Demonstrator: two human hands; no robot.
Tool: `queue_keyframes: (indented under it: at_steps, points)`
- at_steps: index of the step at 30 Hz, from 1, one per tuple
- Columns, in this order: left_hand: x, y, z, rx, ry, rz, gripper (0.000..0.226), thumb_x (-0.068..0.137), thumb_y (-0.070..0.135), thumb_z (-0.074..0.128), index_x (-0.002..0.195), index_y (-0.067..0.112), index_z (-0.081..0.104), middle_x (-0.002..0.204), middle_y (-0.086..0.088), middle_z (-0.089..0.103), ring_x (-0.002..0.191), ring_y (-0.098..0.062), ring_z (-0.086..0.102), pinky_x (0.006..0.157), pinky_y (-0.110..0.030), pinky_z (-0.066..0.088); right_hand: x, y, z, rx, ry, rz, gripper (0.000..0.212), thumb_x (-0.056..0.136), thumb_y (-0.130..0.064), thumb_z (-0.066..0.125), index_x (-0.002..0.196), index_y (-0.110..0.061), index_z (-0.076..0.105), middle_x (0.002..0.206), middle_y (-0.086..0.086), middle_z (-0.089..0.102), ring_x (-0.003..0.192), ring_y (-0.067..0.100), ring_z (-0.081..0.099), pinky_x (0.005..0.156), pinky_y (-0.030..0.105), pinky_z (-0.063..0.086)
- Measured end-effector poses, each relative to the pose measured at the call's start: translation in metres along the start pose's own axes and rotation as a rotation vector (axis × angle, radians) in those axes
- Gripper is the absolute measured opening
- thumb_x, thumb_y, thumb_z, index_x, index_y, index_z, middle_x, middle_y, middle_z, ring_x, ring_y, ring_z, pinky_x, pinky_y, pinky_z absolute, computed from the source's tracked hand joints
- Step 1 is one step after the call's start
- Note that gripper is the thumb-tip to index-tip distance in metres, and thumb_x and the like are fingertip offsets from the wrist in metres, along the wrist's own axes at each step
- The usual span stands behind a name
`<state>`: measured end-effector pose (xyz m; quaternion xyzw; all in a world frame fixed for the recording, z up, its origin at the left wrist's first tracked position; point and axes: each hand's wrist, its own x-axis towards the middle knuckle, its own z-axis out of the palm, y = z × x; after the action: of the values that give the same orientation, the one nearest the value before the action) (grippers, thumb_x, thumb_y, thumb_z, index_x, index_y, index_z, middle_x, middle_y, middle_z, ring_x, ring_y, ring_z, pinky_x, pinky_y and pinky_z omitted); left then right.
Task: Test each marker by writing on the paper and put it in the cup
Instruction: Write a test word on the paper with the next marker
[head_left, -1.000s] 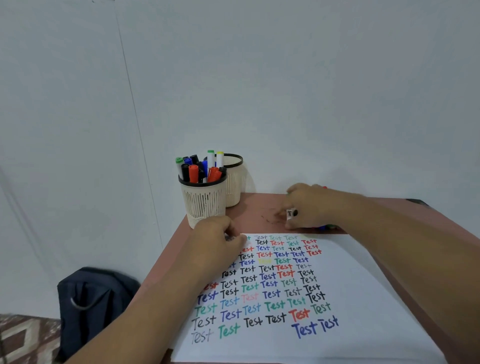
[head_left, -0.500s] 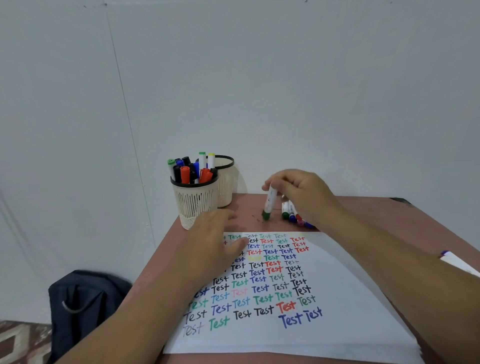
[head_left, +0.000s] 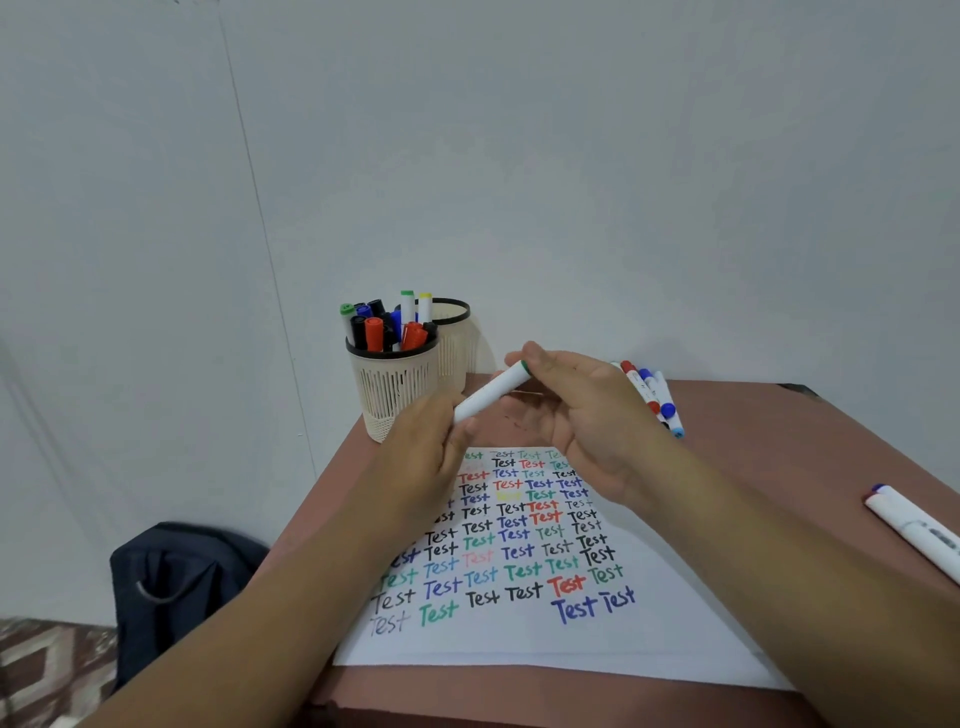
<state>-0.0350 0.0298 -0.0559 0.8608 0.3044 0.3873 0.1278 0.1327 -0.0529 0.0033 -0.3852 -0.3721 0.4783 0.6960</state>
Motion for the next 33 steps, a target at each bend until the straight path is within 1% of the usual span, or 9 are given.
queue_keyframes:
  at_steps: [2, 5, 12, 15, 18, 20, 22, 26, 33]
  points:
    - [-0.002, 0.004, -0.004, 0.002, -0.013, -0.014, 0.035, 0.104, 0.049, 0.033, 0.102, 0.021, 0.054, 0.078, 0.007, 0.05, 0.071, -0.006, 0.048, 0.059, -0.019, 0.036, -0.004, 0.0, 0.002, -0.036, -0.039, 0.012, 0.042, 0.086, -0.024, 0.074, 0.112, 0.009, 0.071, 0.103, 0.019, 0.07, 0.089, 0.019, 0.07, 0.079, 0.025, 0.062]
    - [-0.005, 0.011, -0.011, 0.019, -0.056, -0.037, 0.036, 0.104, 0.048, 0.033, 0.104, 0.019, 0.055, 0.073, 0.007, 0.054, 0.074, -0.003, 0.052, 0.059, -0.015, 0.038, -0.005, 0.001, 0.002, -0.179, -0.047, 0.013, 0.023, 0.089, -0.015, 0.075, 0.105, 0.002, 0.076, 0.097, 0.014, 0.07, 0.085, 0.016, 0.066, 0.076, 0.02, 0.059]
    - [-0.01, 0.024, -0.022, -0.038, -0.109, -0.101, 0.037, 0.099, 0.057, 0.039, 0.117, 0.031, 0.058, 0.074, 0.005, 0.063, 0.077, 0.0, 0.058, 0.062, -0.011, 0.043, -0.016, -0.003, 0.005, -0.365, -0.006, -0.029, 0.019, 0.101, -0.019, 0.064, 0.109, -0.003, 0.07, 0.091, 0.01, 0.074, 0.082, 0.019, 0.073, 0.083, 0.033, 0.063]
    - [-0.01, 0.021, -0.019, -0.053, -0.153, -0.084, 0.065, 0.087, 0.083, 0.026, 0.132, 0.039, 0.043, 0.09, 0.023, 0.06, 0.081, 0.007, 0.058, 0.059, -0.013, 0.036, -0.017, -0.009, -0.001, -0.387, 0.085, -0.059, 0.018, 0.107, -0.025, 0.054, 0.11, -0.008, 0.058, 0.089, 0.007, 0.077, 0.077, 0.025, 0.077, 0.075, 0.036, 0.063]
    - [-0.009, 0.011, -0.014, -0.094, -0.186, -0.091, 0.09, 0.073, 0.096, 0.017, 0.143, 0.042, 0.033, 0.107, 0.021, 0.058, 0.095, 0.012, 0.052, 0.078, -0.021, 0.044, -0.018, -0.018, -0.023, -0.333, 0.181, -0.059, 0.017, 0.106, -0.022, 0.056, 0.109, -0.007, 0.048, 0.094, 0.015, 0.077, 0.086, 0.032, 0.077, 0.078, 0.04, 0.064]
    - [-0.008, 0.008, -0.012, -0.08, -0.216, -0.103, 0.086, 0.075, 0.096, 0.018, 0.141, 0.044, 0.035, 0.11, 0.016, 0.064, 0.102, 0.002, 0.057, 0.083, -0.03, 0.049, -0.022, -0.02, -0.043, -0.326, 0.203, -0.069, 0.029, 0.098, -0.006, 0.068, 0.113, -0.007, 0.043, 0.096, 0.014, 0.077, 0.09, 0.03, 0.078, 0.08, 0.038, 0.065]
    - [-0.007, 0.008, -0.012, -0.046, -0.238, -0.115, 0.084, 0.075, 0.097, 0.019, 0.137, 0.045, 0.041, 0.098, 0.015, 0.066, 0.095, 0.002, 0.059, 0.077, -0.031, 0.05, -0.027, -0.018, -0.063, -0.35, 0.226, -0.052, 0.049, 0.088, 0.006, 0.075, 0.123, -0.009, 0.044, 0.109, 0.016, 0.075, 0.097, 0.029, 0.077, 0.083, 0.038, 0.063]
    - [-0.004, 0.012, -0.011, 0.052, -0.275, -0.147, 0.071, 0.078, 0.093, 0.03, 0.124, 0.045, 0.052, 0.086, 0.013, 0.065, 0.08, -0.002, 0.062, 0.074, -0.034, 0.055, -0.033, -0.01, -0.085, -0.41, 0.273, 0.01, 0.028, 0.088, 0.004, 0.075, 0.112, -0.003, 0.065, 0.102, 0.02, 0.074, 0.084, 0.022, 0.073, 0.074, 0.028, 0.063]
    - [-0.002, 0.014, -0.007, 0.1, -0.306, -0.217, 0.033, 0.087, 0.069, 0.056, 0.103, 0.04, 0.061, 0.075, 0.008, 0.062, 0.068, -0.007, 0.059, 0.059, -0.028, 0.043, -0.036, -0.004, -0.089, -0.513, 0.239, 0.036, 0.028, 0.088, 0.0, 0.077, 0.112, -0.008, 0.064, 0.1, 0.016, 0.076, 0.08, 0.018, 0.075, 0.074, 0.031, 0.064]
